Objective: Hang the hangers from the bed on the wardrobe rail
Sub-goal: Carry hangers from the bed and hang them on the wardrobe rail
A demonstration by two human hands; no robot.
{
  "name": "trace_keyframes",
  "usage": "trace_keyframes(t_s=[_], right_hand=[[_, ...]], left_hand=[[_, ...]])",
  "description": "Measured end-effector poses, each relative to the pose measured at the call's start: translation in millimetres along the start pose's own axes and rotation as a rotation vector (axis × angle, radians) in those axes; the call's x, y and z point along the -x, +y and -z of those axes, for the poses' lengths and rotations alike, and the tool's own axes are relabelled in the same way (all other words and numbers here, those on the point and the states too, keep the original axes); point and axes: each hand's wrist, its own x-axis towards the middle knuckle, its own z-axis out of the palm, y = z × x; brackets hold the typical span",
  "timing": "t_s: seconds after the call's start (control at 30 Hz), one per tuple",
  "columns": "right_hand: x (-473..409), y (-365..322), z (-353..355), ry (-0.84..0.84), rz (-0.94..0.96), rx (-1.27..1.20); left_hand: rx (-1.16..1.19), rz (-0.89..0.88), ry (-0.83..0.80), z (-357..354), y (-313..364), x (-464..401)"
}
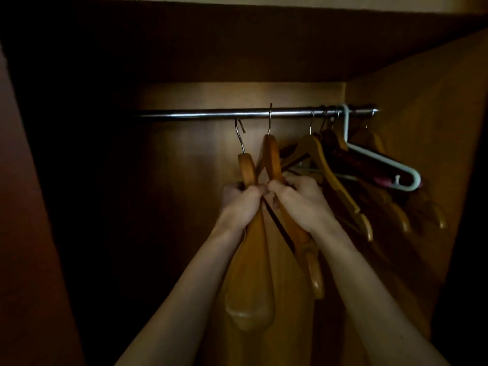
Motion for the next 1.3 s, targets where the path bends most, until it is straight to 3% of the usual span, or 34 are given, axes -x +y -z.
trace_keyframes(t_s=[0.17, 0.43, 0.83, 1.0, 1.3], right_hand=[[-38, -12, 12, 0.063, -0.019, 0.085], [-83, -14, 39, 0.038, -0.092, 0.096], [-107, 26, 61, 0.158, -0.151, 0.107], [-110, 47, 88, 0.054, -0.195, 0.284], [-110, 50, 101, 0.005, -0.099, 0.374]], left_hand=[[-0.037, -0.035, -0.088, -12, 22, -39], [-0.099, -0.134, -0.089, -46, 40, -78], [-0.149, -0.105, -0.122, -96, 27, -102], [-0.143, -0.109, -0.170, -127, 12, -94], [-0.031, -0.172, -0.062, -144, 1, -92]])
